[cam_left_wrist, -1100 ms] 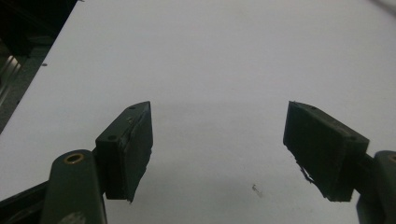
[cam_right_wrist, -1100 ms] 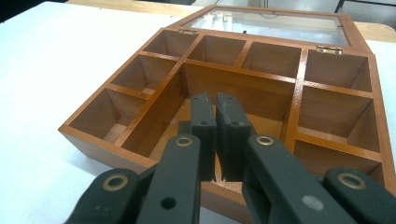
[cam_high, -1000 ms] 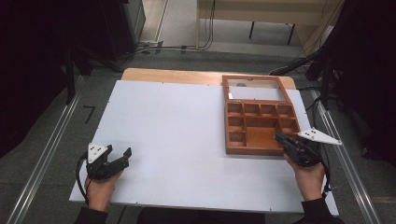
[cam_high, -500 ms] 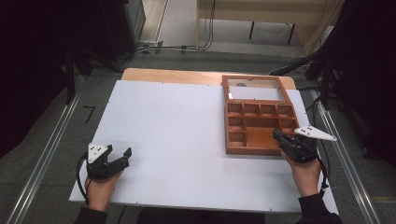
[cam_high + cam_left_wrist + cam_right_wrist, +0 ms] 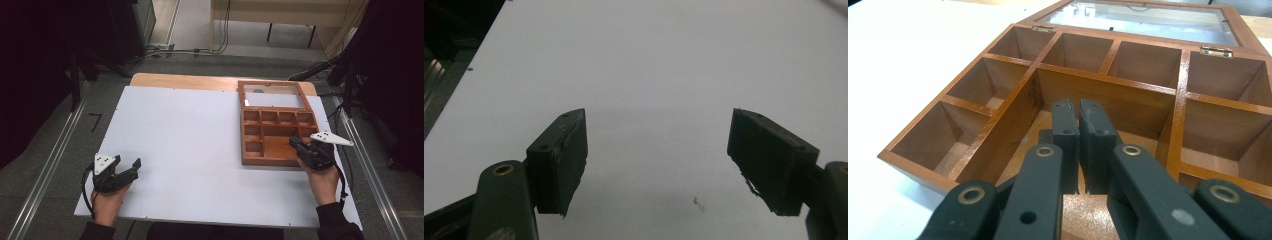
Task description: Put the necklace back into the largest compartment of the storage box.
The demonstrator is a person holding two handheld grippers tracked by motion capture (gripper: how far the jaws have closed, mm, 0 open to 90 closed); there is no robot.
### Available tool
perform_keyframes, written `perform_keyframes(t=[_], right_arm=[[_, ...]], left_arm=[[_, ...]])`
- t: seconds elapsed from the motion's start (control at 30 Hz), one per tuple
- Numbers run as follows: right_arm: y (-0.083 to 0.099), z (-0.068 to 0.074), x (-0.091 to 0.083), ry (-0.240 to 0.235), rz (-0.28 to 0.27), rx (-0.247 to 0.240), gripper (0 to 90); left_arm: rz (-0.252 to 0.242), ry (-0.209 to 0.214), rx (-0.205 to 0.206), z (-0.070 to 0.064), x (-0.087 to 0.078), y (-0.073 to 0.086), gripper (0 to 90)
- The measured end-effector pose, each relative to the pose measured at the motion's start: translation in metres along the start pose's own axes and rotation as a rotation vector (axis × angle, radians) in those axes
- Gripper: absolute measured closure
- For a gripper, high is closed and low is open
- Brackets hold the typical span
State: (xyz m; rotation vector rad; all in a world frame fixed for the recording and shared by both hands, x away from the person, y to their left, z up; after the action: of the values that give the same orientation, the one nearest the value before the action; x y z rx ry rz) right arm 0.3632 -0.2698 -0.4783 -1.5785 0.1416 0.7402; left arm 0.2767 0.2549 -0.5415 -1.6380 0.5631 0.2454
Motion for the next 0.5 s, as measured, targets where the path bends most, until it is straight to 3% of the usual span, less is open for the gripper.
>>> perform_keyframes(t=[0.5], right_arm=[[-0.004,0.002,0.015,0.008,0.011,-0.002,84.1]], left_arm=[[0.000,-0.002,-0.001,0.000,0.000,0.000,24.3]])
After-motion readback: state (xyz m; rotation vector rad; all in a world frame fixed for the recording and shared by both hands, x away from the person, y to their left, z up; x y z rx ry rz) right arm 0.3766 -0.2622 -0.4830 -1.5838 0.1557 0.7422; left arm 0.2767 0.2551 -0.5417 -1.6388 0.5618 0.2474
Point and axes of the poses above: each handheld gripper's, and its own axes: x roughly forward along the jaws, y roughly out of its underside, z roughly to its left, the point moved 6 cm from there along x, roughly forward along the jaws, and after that the axes turned 4 degrees about y, right-handed, at the moved point
